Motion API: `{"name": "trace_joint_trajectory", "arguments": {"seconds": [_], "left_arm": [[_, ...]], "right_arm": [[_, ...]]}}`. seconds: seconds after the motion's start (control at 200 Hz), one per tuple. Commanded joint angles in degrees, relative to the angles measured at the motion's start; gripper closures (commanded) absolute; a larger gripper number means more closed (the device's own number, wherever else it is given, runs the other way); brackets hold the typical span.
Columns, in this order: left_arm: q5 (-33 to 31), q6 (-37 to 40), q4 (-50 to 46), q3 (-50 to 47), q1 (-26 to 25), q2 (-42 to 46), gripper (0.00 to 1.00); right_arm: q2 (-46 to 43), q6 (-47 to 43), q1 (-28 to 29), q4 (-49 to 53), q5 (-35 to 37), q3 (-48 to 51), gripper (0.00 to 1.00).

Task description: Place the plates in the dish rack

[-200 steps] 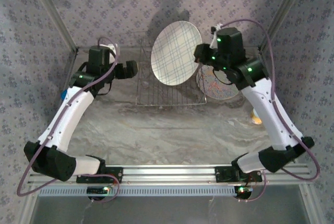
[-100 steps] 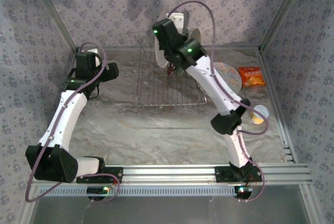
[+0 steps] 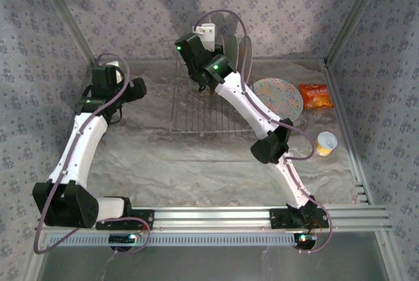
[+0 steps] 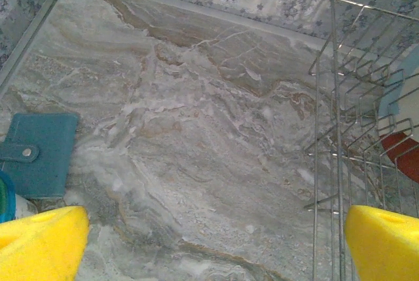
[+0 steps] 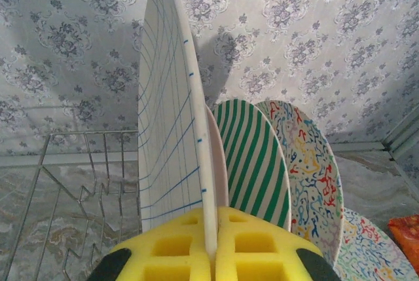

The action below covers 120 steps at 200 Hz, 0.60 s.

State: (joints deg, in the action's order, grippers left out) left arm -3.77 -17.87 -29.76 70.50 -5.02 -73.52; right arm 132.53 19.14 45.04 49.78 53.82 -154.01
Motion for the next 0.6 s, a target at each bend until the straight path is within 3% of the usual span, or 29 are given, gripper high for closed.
{"name": "trace_joint_trajectory", "arguments": {"seconds": [0.0, 0.595], "left_arm": [[1.48, -0.68, 1.02, 0.59, 0.42, -0.55, 0.01], [3.98, -1.56, 1.02, 1.22, 1.50, -2.07, 0.01]], "right_arm": [[0.76, 0.70, -0.71, -3.75, 2.01, -2.69, 1.00], [3.79, 4.65, -2.44, -4.59, -3.20, -2.69, 1.00]]}}
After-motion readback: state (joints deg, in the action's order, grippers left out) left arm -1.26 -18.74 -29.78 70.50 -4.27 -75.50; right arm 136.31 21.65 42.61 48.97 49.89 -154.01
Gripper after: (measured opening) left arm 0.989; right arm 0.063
